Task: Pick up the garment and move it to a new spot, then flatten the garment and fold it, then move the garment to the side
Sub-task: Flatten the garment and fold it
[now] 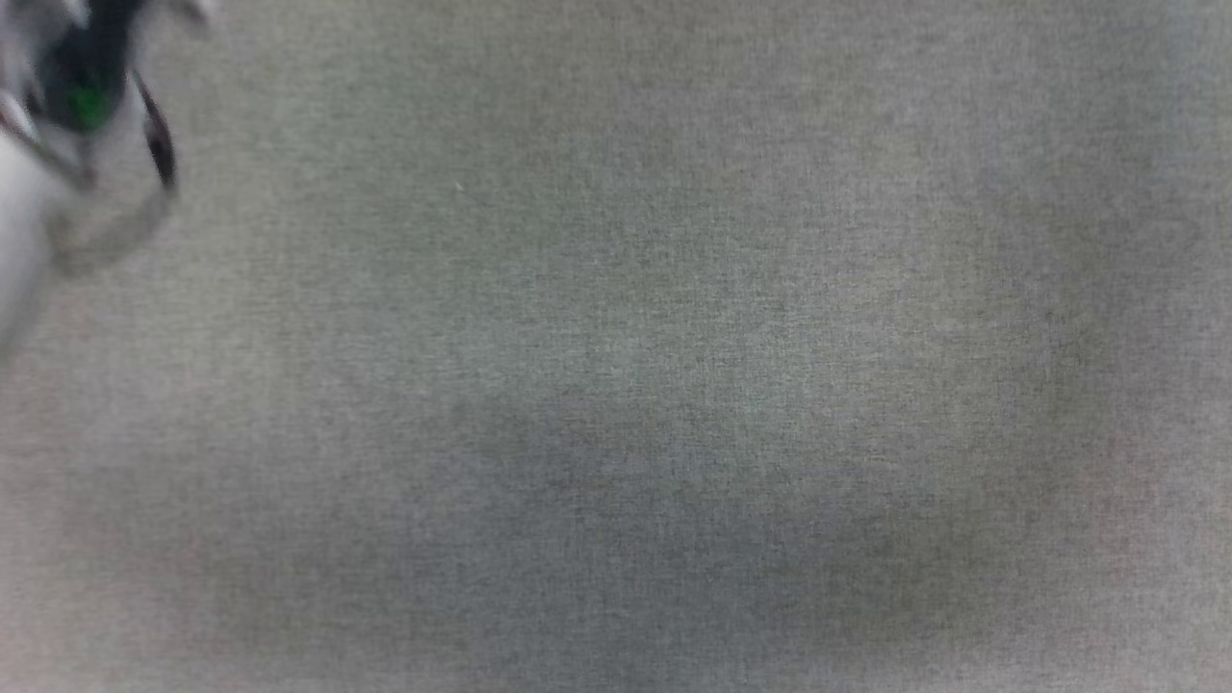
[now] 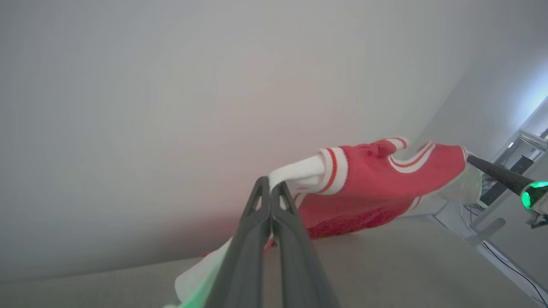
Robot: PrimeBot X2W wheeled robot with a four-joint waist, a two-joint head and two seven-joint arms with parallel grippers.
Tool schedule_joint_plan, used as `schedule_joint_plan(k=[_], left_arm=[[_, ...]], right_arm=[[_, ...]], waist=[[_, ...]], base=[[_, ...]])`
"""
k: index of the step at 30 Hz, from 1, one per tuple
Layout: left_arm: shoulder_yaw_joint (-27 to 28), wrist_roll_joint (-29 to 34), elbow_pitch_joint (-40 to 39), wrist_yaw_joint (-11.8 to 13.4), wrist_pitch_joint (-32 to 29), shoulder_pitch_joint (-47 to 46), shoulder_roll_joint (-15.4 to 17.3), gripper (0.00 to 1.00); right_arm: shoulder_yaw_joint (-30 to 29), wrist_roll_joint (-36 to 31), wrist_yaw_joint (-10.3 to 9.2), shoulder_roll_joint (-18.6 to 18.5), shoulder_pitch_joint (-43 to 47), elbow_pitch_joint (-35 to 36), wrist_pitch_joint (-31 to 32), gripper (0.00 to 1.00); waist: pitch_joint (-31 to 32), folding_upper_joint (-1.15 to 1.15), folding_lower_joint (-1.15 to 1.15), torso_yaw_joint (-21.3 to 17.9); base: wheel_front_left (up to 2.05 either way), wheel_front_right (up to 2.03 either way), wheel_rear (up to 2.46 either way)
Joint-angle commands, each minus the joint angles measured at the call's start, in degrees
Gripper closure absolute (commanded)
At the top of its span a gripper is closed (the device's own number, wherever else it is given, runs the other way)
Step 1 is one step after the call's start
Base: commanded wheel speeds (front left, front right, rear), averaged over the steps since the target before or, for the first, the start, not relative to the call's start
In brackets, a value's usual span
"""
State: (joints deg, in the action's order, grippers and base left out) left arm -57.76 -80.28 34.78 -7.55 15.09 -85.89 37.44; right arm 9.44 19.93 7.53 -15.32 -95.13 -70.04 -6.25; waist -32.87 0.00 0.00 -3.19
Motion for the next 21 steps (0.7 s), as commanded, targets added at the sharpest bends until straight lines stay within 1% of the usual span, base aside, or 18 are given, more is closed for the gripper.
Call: schedule_joint_plan(k=[1,4,7,8,9,11,13,15,18,21], left_arm=[[-0.3,-1.4,-4.1,0.1,0.0,5.8,2.1,1.0],[0.7,-2.7,-10.0,0.1,0.0,14.1,4.1,1.0],[2.4,-2.8,-15.5,0.1,0.0,22.3,5.7,1.0],[2.3,-2.9,-17.5,0.1,0.0,24.8,5.8,1.0],[2.3,-2.9,-17.5,0.1,0.0,24.8,5.8,1.0],[2.0,-2.1,-20.6,0.1,0.0,28.9,7.1,1.0],[2.2,-2.1,-23.4,0.1,0.0,32.5,7.7,1.0],[2.0,-1.2,-25.5,0.1,0.0,36.0,8.6,1.0],[2.1,-0.3,-28.1,0.1,0.0,40.4,9.7,1.0],[0.9,1.0,-30.1,0.1,0.0,44.6,10.5,1.0]], right_arm=[[2.2,2.9,-0.08,-0.2,5.2,3.6,2.6,1.0],[5.3,7.2,-0.08,-2.4,13.6,11.3,7.3,1.0],[6.8,11.6,-0.08,-6.2,23.5,21.3,12.8,1.0],[6.4,12.9,-0.08,-7.9,27.1,24.8,14.4,1.0],[6.4,12.9,-0.08,-7.9,27.1,24.8,14.4,1.0],[5.2,14.8,-0.07,-10.7,35.0,32.4,18.2,1.0],[2.4,17.1,-0.07,-12.2,43.2,40.2,21.8,1.0],[-1.5,17.8,-0.08,-13.4,51.7,47.6,25.5,1.0],[-7.5,17.8,-0.07,-12.1,64.0,58.7,31.5,1.0],[-13.6,16.2,-0.07,-9.5,75.1,69.6,38.3,1.0]], waist=[[1.9,0.0,0.0,0.7],[3.8,0.0,0.0,1.1],[5.7,0.0,0.0,1.7],[6.3,0.0,0.0,2.0],[6.3,0.0,0.0,2.0],[7.4,0.0,0.0,2.6],[8.6,0.0,0.0,3.0],[9.9,0.0,0.0,3.3],[11.8,0.0,0.0,3.4],[13.6,0.0,0.0,3.3]], base=[[0.0,0.0,0.0],[0.0,0.0,0.0],[0.0,0.0,0.0],[0.0,0.0,0.0],[0.0,0.0,0.0],[0.0,0.0,0.0],[0.0,0.0,0.0],[0.0,0.0,0.0],[0.0,0.0,0.0],[0.0,0.0,0.0]])
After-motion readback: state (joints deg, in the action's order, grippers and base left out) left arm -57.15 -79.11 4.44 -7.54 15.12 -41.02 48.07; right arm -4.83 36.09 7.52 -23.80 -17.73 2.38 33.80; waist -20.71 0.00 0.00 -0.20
